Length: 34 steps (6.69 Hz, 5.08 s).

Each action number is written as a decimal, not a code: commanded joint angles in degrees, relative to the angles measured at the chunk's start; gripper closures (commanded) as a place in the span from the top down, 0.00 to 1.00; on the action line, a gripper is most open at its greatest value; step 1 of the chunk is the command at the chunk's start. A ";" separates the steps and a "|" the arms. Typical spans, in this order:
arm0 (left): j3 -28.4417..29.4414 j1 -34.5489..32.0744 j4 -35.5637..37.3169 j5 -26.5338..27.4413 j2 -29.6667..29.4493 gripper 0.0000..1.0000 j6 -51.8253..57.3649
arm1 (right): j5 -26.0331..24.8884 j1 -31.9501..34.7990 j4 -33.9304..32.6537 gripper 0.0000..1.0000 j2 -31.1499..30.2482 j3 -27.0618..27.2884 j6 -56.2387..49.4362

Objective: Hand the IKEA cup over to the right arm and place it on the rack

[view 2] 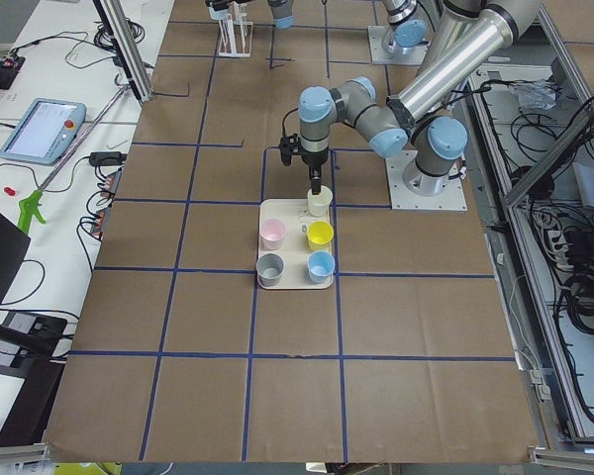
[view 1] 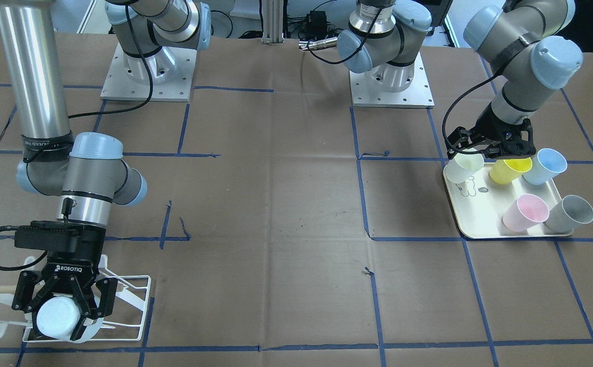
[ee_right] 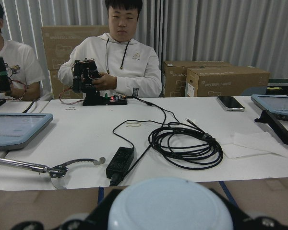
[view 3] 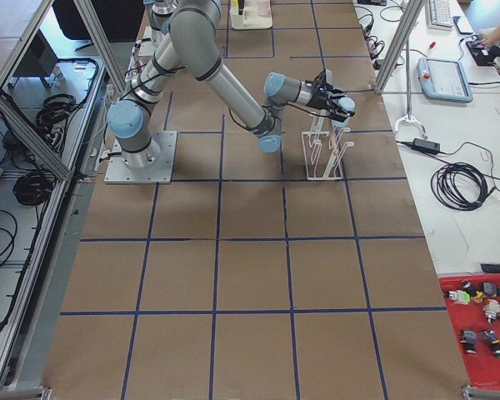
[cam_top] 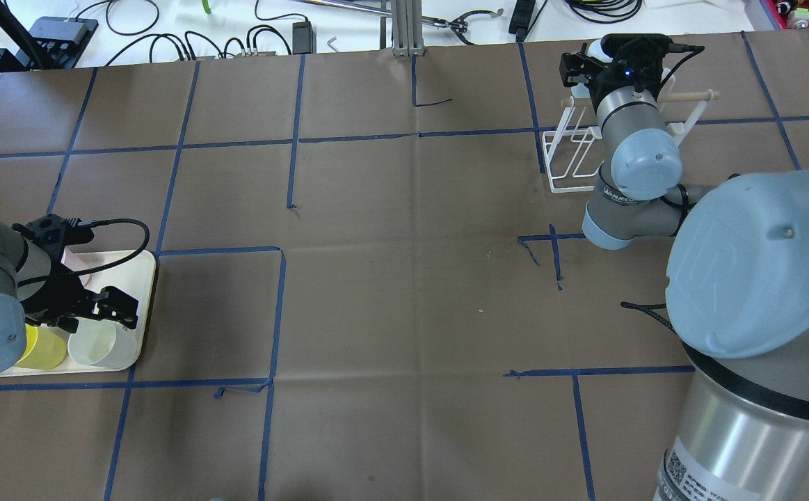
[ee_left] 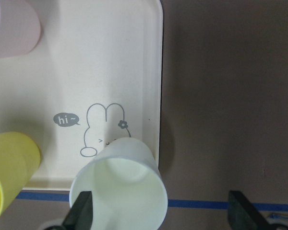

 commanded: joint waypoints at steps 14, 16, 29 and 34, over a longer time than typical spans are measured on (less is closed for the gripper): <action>36.10 -8.50 -25.95 2.73 -8.02 0.00 1.60 | 8.59 8.24 8.85 1.00 -25.08 10.02 32.62; 50.63 -14.13 -27.93 -3.47 -15.07 0.00 1.87 | 9.05 10.43 8.06 1.00 -26.59 13.45 51.23; 5.61 -20.83 65.25 -67.32 -16.32 0.07 -6.77 | 12.49 16.41 13.23 1.00 -27.03 15.22 100.78; 5.96 -25.13 71.03 -66.18 -15.45 0.11 -19.49 | 12.40 20.55 20.62 1.00 -27.12 13.12 100.20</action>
